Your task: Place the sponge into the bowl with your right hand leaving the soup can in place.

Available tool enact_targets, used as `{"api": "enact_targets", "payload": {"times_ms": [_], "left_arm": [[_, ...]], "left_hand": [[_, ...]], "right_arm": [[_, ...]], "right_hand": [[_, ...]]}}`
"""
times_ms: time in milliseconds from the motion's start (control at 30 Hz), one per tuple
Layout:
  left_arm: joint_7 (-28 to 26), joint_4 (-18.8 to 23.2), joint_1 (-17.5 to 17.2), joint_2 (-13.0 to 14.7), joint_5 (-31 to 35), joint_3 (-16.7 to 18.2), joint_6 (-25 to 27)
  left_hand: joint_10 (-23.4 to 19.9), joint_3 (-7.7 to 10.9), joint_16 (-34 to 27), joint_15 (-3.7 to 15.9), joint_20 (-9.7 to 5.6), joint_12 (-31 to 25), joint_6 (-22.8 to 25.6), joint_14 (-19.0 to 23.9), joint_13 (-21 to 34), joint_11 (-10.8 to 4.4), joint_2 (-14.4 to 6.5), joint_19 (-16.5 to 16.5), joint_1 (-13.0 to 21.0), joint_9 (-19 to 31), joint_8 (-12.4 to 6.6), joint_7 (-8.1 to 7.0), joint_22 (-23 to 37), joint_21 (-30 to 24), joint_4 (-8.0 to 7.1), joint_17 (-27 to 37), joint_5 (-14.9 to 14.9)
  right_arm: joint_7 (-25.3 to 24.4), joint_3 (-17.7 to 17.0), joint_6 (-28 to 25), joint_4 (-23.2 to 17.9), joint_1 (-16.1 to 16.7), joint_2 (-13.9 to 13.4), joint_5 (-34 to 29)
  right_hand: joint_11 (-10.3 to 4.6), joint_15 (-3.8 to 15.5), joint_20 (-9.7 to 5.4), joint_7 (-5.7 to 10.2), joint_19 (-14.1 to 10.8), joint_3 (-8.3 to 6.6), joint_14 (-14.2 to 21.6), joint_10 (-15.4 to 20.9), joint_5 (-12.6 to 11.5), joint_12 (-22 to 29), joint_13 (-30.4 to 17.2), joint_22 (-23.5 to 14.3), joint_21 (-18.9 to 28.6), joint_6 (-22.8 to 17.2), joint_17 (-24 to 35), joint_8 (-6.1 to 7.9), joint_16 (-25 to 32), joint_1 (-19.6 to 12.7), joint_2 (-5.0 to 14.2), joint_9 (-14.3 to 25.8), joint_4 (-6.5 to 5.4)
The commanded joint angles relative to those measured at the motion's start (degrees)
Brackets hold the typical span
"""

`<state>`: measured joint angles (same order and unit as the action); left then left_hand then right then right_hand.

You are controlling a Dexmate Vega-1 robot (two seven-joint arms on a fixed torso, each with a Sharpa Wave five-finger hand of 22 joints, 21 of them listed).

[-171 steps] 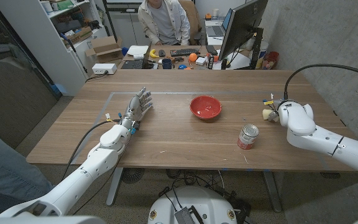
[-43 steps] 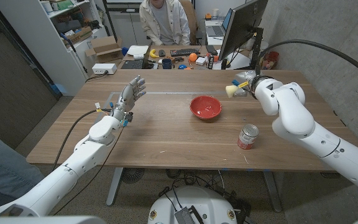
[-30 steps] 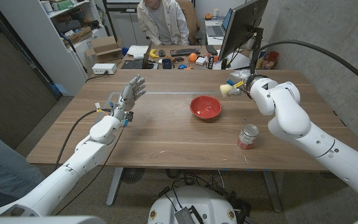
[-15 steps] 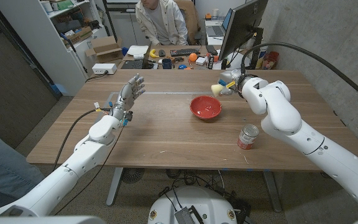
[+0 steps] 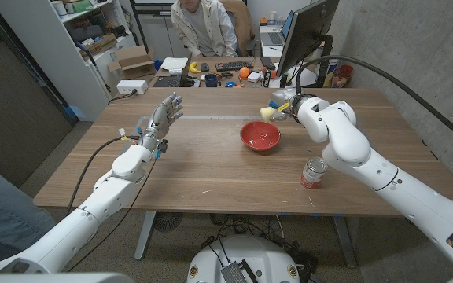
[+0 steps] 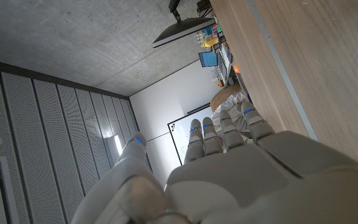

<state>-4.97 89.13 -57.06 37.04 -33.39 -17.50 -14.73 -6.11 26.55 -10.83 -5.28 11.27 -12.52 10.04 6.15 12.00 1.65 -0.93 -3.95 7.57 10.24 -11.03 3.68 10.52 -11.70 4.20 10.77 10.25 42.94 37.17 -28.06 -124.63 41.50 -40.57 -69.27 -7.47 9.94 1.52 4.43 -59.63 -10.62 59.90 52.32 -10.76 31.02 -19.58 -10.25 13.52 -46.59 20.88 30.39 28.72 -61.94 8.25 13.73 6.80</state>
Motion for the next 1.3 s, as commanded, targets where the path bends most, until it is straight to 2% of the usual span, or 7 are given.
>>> {"api": "enact_targets", "payload": {"times_ms": [33, 400, 533, 600, 1000, 1300], "left_arm": [[0.19, -0.88, 0.99, -0.77, 0.28, -0.72, 0.17], [-0.08, -0.15, 0.69, -0.40, 0.44, -0.85, 0.87], [0.00, -0.18, 0.72, -0.41, 0.36, -0.96, 1.09], [-0.26, 0.16, 0.77, -0.10, 0.95, -1.12, 1.38], [-0.91, 0.85, 0.41, 0.20, 1.92, -1.38, 1.52], [-1.85, 1.88, -0.38, 0.44, 2.29, -1.27, 2.00]], "left_hand": [[-0.26, 0.16, -0.39, -0.19, 0.06, -0.26, 0.29, 0.38, 0.15, -0.13, -0.44, 0.32, 0.10, 0.27, -0.01, 0.26, 0.19, 0.02, 0.56, 0.25, 0.05], [-0.19, 0.18, -0.39, -0.19, 0.13, -0.23, 0.26, 0.38, 0.15, -0.10, -0.46, 0.34, 0.17, 0.27, 0.00, 0.25, 0.19, 0.01, 0.67, 0.25, 0.04], [-0.24, 0.19, -0.39, -0.20, 0.08, -0.25, 0.23, 0.38, 0.15, -0.16, -0.46, 0.34, 0.20, 0.27, 0.02, 0.22, 0.19, 0.00, 0.71, 0.25, 0.04], [-0.25, 0.20, -0.38, -0.20, 0.13, -0.25, 0.28, 0.36, 0.15, -0.16, -0.46, 0.34, 0.23, 0.27, 0.00, 0.18, 0.18, 0.00, 0.75, 0.24, 0.04], [-0.16, 0.45, -0.35, -0.23, 0.30, -0.21, 0.10, 0.34, 0.14, -0.04, -0.39, 0.34, 1.06, 0.27, 0.00, 0.28, 0.15, 0.01, 1.42, 0.18, 0.06], [-0.13, 0.64, -0.32, -0.40, 0.28, -0.19, -0.05, 0.29, 0.13, -0.03, -0.25, 0.29, 1.80, 0.27, -0.01, 0.26, 0.13, 0.00, 2.03, 0.13, 0.05]], "right_arm": [[-0.98, 2.47, 1.18, 4.12, -2.69, 2.11, 0.33], [-3.42, 3.53, -0.04, 5.74, -2.34, 2.99, 1.61], [-3.78, 5.37, -0.16, 7.05, -3.01, 3.34, 0.05], [-3.38, 5.53, 0.09, 7.68, -3.41, 3.74, 1.24], [-2.89, 7.94, -0.73, 9.58, -4.35, 4.05, -1.28], [-3.59, 8.30, -0.86, 10.63, -4.67, 4.68, -0.54]], "right_hand": [[-0.81, 2.06, -0.43, 3.99, -1.22, -0.64, 1.12, 1.36, 0.00, 0.46, -0.11, -0.34, 0.48, -4.56, 0.37, 0.16, 0.02, -0.82, 0.99, 0.22, 0.06], [-0.77, 1.53, -0.21, 3.90, -0.84, -0.75, 1.54, 1.52, 0.04, 0.26, 0.00, -0.34, 0.32, -4.75, 0.60, 0.15, -0.15, -0.88, 0.93, 0.19, 0.07], [-0.79, 1.61, -0.43, 3.92, -1.26, -0.74, 1.62, 1.43, 0.05, 0.18, -0.06, -0.35, 0.49, -4.61, 0.76, 0.06, -0.17, -0.81, 0.92, 0.18, 0.02], [-0.79, 1.54, -0.47, 3.90, -1.35, -0.81, 1.84, 1.41, 0.04, 0.17, -0.12, -0.35, 0.53, -4.56, 0.77, 0.02, -0.19, -0.88, 0.97, 0.17, 0.04], [-0.82, 1.79, -0.52, 3.96, -1.28, -0.80, 1.86, 1.29, 0.09, 0.01, -0.21, -0.36, 0.50, -4.51, 1.02, -0.06, -0.41, -0.69, 0.96, 0.16, -0.11], [-0.80, 1.80, -0.45, 4.00, -1.32, -0.84, 2.00, 1.36, 0.11, -0.07, -0.25, -0.36, 0.52, -4.57, 1.18, -0.08, -0.55, -0.65, 0.93, 0.17, -0.14]]}}
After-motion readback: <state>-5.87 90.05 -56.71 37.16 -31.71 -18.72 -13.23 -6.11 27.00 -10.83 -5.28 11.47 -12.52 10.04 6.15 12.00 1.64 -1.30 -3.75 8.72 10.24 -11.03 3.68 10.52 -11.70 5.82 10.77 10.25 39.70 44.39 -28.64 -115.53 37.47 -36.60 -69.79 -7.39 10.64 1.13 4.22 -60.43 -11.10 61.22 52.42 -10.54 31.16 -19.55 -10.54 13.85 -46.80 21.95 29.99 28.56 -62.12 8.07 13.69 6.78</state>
